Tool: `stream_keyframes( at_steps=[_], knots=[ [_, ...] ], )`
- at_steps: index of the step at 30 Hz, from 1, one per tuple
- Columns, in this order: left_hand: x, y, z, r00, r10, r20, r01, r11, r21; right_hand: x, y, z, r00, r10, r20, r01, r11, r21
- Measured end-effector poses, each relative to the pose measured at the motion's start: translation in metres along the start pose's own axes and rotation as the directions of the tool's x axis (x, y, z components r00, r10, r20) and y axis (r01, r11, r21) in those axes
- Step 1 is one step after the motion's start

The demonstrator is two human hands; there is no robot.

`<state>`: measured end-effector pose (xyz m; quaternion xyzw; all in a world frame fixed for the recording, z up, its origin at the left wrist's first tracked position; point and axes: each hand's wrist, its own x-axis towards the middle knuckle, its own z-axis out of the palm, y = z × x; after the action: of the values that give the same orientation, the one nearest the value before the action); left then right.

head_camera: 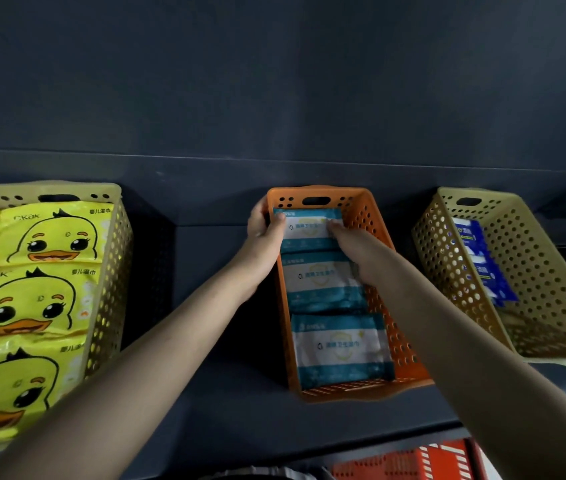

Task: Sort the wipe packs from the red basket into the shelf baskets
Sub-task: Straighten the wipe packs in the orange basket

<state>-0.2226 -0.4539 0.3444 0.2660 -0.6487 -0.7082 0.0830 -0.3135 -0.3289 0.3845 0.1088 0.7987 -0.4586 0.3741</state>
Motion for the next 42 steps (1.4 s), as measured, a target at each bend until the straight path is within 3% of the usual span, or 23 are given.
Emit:
stream_keyframes(
  at_steps=[4, 12, 21, 28, 32, 35, 42],
  knots=[
    [0.002, -0.002, -0.003, 1.0, -0.007, 0.019, 0.007, 1.0, 0.019, -0.009, 0.005, -0.016, 0.996, -0.088, 0.004, 0.088, 0.996, -0.024],
    [0.003, -0.003, -0.004, 1.0, 0.011, 0.018, -0.011, 1.0, 0.017, -0.032, 0.047, -0.027, 0.993, 0.065, 0.101, -0.046, 0.984, -0.174],
    [0.004, -0.003, -0.001, 1.0, -0.008, 0.026, 0.009, 1.0, -0.021, -0.035, 0.053, -0.018, 0.996, 0.002, 0.091, 0.018, 0.976, -0.216],
    [0.002, -0.002, -0.003, 0.999, 0.002, 0.044, -0.002, 1.0, -0.016, -0.053, 0.042, -0.034, 0.98, 0.066, 0.188, -0.059, 0.997, -0.04],
    [0.003, -0.003, -0.005, 0.999, 0.007, 0.043, -0.006, 1.0, -0.011, -0.066, 0.055, -0.041, 0.97, 0.131, 0.204, -0.115, 0.989, -0.089],
    [0.003, -0.004, -0.005, 0.999, 0.009, 0.049, -0.009, 1.0, -0.013, -0.071, 0.071, -0.037, 0.972, 0.165, 0.169, -0.142, 0.98, -0.141],
    [0.0, -0.002, -0.003, 0.999, 0.007, 0.042, -0.006, 0.999, -0.032, -0.073, 0.082, -0.026, 0.982, 0.175, 0.068, -0.177, 0.984, 0.026]
  ],
)
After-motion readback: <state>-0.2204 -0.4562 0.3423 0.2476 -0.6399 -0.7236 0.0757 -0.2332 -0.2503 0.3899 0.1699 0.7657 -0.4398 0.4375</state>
